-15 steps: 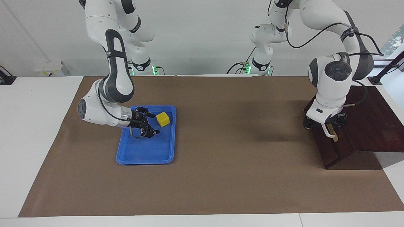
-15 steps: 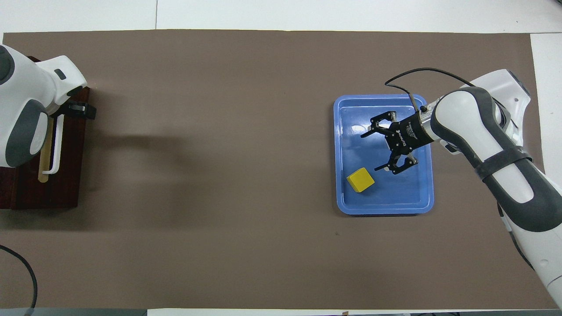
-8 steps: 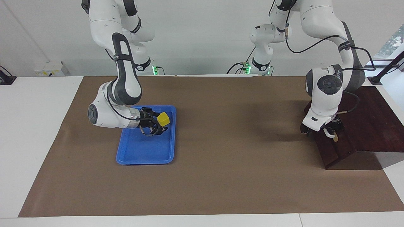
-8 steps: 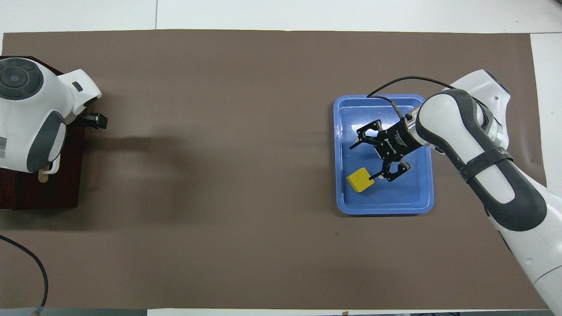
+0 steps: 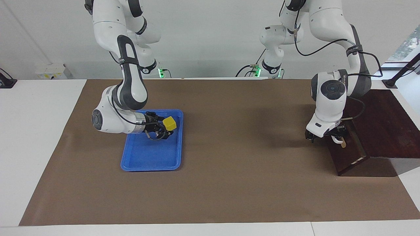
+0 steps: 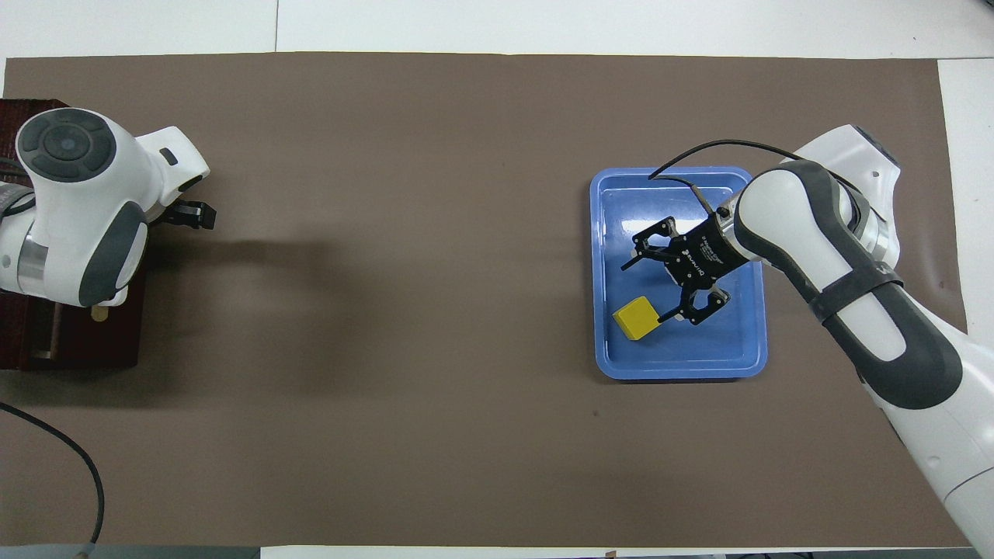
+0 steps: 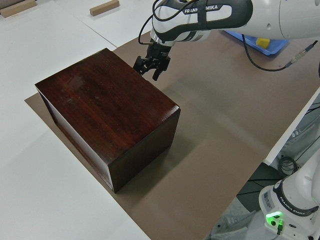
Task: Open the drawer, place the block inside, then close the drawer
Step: 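Pull the drawer open with the left gripper while the right gripper descends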
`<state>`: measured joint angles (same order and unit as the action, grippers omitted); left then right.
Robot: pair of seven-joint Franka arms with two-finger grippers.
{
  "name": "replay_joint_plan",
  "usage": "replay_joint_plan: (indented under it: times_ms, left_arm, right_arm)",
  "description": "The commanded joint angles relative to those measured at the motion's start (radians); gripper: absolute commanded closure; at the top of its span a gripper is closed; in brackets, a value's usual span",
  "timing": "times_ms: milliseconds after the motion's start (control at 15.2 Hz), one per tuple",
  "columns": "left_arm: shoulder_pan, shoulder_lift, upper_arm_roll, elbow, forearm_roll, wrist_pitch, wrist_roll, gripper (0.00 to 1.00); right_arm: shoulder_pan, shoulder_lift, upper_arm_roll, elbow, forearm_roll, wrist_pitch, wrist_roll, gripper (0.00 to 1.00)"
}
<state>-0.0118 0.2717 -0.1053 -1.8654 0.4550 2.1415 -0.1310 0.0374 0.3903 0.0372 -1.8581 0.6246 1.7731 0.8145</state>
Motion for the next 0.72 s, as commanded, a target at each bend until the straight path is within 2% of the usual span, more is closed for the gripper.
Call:
replay_joint_plan:
  times_ms: [0, 263, 659]
  left_arm:
    - [-0.065, -0.017, 0.001, -0.023, 0.01, -0.029, -0.032, 0.0]
    - [-0.118, -0.017, -0.001, -0.015, -0.004, -0.055, -0.03, 0.0]
    - [-0.117, -0.017, -0.002, 0.05, -0.01, -0.129, -0.007, 0.0]
  right_arm:
    - [-0.011, -0.013, 0.0, -0.023, -0.016, -0.012, -0.035, 0.0]
    - [-0.011, -0.024, -0.002, -0.047, -0.016, -0.02, -0.044, 0.0]
    - [-0.042, -0.051, -0.002, -0.104, -0.016, -0.023, -0.09, 0.0]
